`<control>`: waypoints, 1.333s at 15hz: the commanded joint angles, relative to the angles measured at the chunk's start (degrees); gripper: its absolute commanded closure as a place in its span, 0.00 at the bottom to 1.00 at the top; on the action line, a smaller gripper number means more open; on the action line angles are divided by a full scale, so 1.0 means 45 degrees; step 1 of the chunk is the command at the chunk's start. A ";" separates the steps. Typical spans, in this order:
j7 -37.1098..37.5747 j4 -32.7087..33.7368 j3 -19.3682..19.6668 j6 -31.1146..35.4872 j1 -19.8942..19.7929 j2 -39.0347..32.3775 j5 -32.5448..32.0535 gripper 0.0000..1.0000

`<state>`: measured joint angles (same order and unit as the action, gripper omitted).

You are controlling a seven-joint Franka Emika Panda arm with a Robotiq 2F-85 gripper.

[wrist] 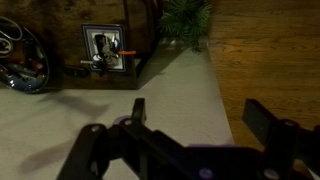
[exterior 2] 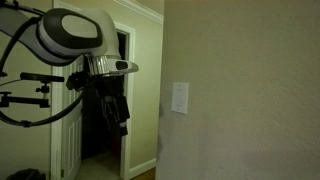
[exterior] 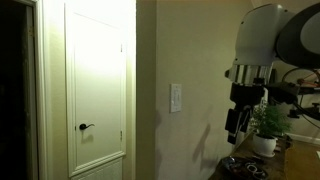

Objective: Push on the light switch

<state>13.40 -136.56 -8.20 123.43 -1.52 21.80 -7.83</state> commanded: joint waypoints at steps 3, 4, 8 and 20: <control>-0.0149 0.0080 0.0350 0.1194 -0.0152 -0.0371 -0.0972 0.00; -0.0293 0.0063 0.0441 0.1592 -0.0170 -0.0438 -0.1169 0.00; -0.0972 0.0275 0.0921 0.3039 -0.0118 -0.1076 -0.1196 0.00; -0.3430 0.2324 0.1632 0.4942 0.0092 -0.3099 -0.0067 0.00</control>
<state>1.06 -128.96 -1.91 144.16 -1.97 9.48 -10.03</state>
